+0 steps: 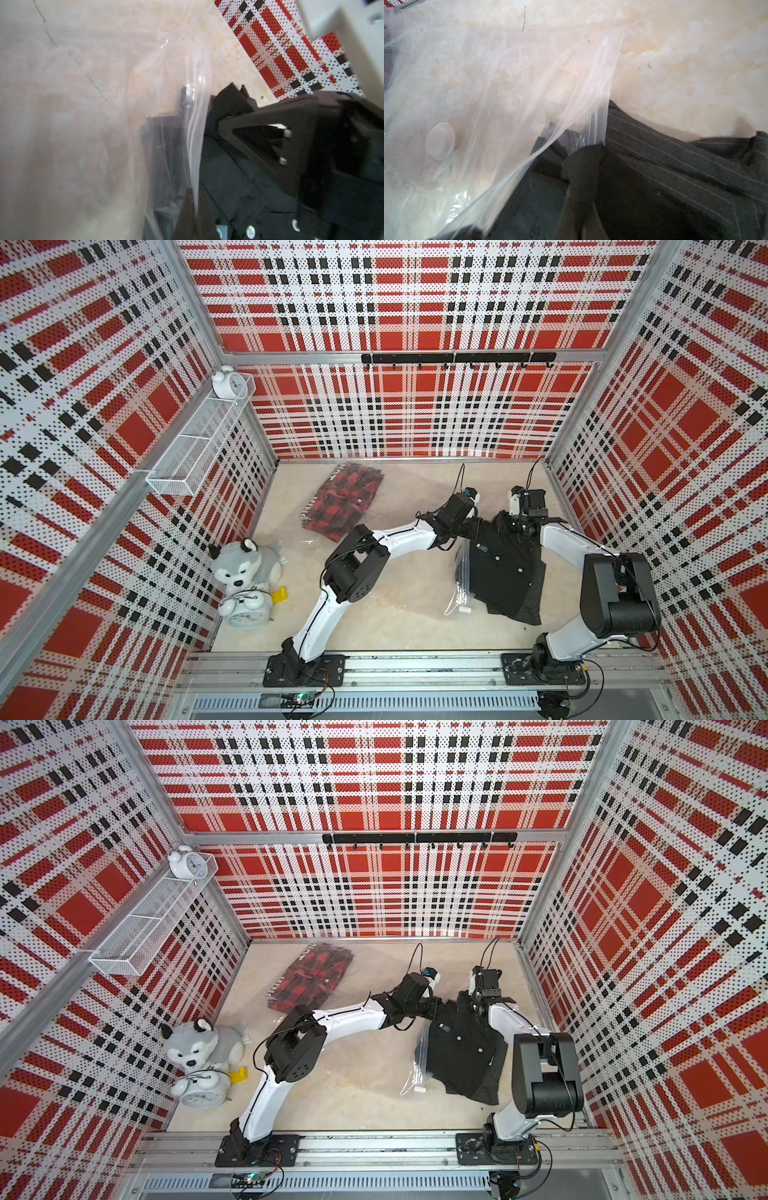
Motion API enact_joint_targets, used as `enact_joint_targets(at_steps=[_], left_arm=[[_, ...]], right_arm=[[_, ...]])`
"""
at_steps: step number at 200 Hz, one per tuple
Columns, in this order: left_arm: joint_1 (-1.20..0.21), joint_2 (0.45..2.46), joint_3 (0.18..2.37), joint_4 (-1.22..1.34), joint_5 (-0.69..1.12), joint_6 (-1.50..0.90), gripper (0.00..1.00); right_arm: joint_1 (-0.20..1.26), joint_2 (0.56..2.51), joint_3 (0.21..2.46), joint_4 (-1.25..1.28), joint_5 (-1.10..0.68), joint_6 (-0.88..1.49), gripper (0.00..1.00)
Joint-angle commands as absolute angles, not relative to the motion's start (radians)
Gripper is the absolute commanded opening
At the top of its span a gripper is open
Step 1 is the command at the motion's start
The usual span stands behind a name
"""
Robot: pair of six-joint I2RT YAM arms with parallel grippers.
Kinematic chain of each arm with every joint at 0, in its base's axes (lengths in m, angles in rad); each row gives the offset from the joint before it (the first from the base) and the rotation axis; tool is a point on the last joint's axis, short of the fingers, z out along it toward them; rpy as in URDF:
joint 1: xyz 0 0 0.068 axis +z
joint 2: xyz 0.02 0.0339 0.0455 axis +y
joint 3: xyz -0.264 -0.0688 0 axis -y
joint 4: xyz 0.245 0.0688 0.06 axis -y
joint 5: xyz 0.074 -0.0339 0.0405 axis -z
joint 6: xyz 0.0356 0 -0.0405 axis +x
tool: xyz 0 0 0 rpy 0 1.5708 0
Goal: Place the folded shirt into the vacuum bag
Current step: Place the shirt in the vacuum bag.
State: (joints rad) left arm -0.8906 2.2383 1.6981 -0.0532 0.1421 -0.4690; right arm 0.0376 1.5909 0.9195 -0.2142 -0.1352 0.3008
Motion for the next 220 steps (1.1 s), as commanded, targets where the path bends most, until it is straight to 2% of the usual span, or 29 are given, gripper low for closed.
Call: enact_joint_targets(at_steps=[1, 16, 43, 62, 80, 107, 134, 183, 220], left_arm=[[-0.914, 2.162, 1.664, 0.008, 0.133, -0.475, 0.00], [-0.918, 2.153, 1.647, 0.026, 0.125, -0.476, 0.00], [-0.914, 2.165, 1.647, 0.032, 0.107, -0.480, 0.00], [-0.908, 2.188, 1.661, 0.026, 0.098, -0.489, 0.00], [-0.903, 2.210, 1.674, 0.015, 0.092, -0.491, 0.00], [-0.900, 2.241, 1.693, 0.006, 0.098, -0.488, 0.00], [-0.904, 2.280, 1.734, -0.012, 0.110, -0.484, 0.00], [-0.906, 2.333, 1.787, -0.054, 0.126, -0.475, 0.00], [-0.905, 2.322, 1.774, -0.051, 0.126, -0.472, 0.00]], right_arm=[[0.043, 1.620, 0.946, -0.166, -0.120, 0.337, 0.00], [0.042, 1.627, 0.951, -0.172, -0.118, 0.342, 0.00], [0.040, 1.576, 0.936, -0.209, -0.081, 0.358, 0.54], [0.018, 1.505, 0.902, -0.242, -0.051, 0.377, 0.73], [-0.058, 1.431, 0.847, -0.264, -0.077, 0.413, 0.83], [-0.200, 1.325, 0.740, -0.242, -0.125, 0.454, 0.87], [-0.302, 1.292, 0.656, -0.189, -0.183, 0.481, 0.85], [-0.357, 1.393, 0.639, -0.107, -0.316, 0.498, 0.75], [-0.357, 1.473, 0.659, -0.076, -0.356, 0.514, 0.58]])
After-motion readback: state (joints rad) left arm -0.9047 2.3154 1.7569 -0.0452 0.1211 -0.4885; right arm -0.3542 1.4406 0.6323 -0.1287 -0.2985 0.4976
